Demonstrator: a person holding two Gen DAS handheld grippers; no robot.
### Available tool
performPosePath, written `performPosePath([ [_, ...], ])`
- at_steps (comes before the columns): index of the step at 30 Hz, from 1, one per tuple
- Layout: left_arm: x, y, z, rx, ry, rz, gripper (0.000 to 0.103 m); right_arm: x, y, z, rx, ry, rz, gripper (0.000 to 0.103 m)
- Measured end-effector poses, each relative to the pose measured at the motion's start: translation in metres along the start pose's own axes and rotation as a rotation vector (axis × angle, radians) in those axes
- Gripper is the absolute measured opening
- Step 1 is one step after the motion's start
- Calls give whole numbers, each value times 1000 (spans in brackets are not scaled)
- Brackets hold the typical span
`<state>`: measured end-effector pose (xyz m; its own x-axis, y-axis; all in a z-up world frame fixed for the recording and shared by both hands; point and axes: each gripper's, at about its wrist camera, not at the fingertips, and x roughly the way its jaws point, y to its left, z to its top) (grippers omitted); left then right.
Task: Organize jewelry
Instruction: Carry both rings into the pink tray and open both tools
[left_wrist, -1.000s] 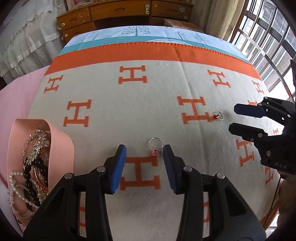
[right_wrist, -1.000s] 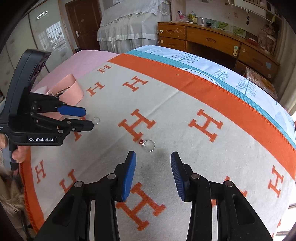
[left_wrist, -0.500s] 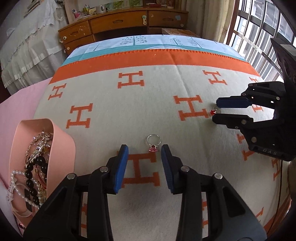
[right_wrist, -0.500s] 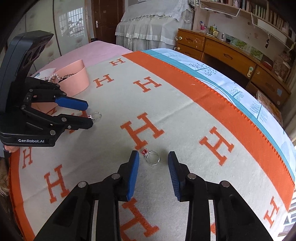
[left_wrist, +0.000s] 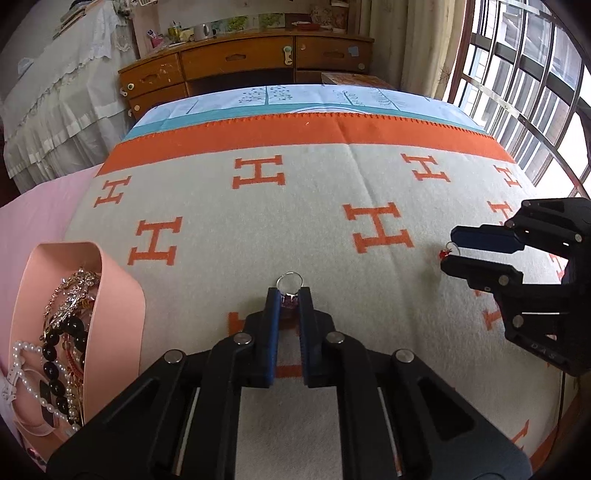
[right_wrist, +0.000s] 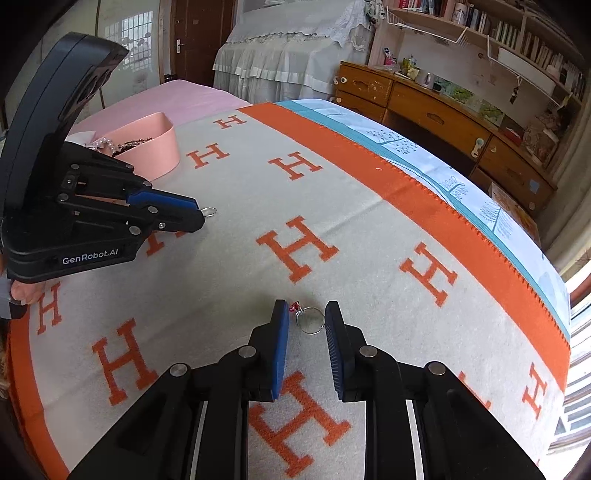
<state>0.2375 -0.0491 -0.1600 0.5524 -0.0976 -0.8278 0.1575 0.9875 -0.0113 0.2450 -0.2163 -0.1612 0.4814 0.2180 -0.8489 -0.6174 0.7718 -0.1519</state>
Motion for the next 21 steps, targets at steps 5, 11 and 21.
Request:
performPosePath([
  [5,-25,3,-3,-3,-45,-1,7,-21,19,2,7,-25,-51,20],
  [11,-70,18,-14,-22,-97,-30,7,-51,51,12,-3,-73,-73,20],
  [21,-145,88,-53,-102,-183,-10,7,-104,122,46,-18,-203,1,20],
])
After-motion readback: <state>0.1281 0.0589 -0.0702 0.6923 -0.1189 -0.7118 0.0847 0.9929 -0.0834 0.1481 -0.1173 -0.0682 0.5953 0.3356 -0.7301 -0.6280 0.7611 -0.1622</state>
